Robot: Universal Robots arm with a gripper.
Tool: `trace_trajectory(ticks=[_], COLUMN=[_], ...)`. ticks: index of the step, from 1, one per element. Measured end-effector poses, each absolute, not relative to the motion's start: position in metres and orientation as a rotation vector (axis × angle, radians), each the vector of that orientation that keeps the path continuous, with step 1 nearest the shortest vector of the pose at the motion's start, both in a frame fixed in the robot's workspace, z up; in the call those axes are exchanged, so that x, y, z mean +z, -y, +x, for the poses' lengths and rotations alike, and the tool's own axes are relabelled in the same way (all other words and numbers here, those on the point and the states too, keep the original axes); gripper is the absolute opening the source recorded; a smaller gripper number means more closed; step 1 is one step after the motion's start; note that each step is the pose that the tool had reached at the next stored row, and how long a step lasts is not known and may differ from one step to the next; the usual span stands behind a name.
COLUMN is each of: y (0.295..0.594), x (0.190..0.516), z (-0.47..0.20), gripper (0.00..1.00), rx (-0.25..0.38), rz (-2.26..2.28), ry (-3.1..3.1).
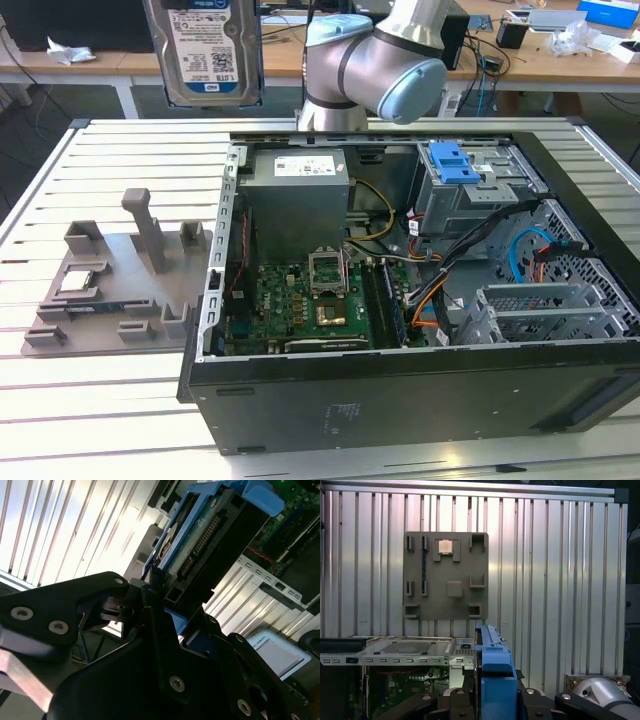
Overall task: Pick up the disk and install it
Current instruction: 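Pick up the disk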
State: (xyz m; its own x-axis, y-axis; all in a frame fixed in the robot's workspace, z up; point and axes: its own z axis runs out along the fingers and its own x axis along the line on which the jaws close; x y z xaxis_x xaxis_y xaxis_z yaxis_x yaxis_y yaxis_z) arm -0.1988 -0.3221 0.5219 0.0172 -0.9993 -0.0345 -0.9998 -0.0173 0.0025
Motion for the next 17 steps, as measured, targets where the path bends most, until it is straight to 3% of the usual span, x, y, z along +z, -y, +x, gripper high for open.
trace_trajectory(ticks=[17], y=[0.322], x=[0.522], z=[-0.121], gripper=[0.36], rx=[0.044], rz=[-2.225], ry=[-2.188])
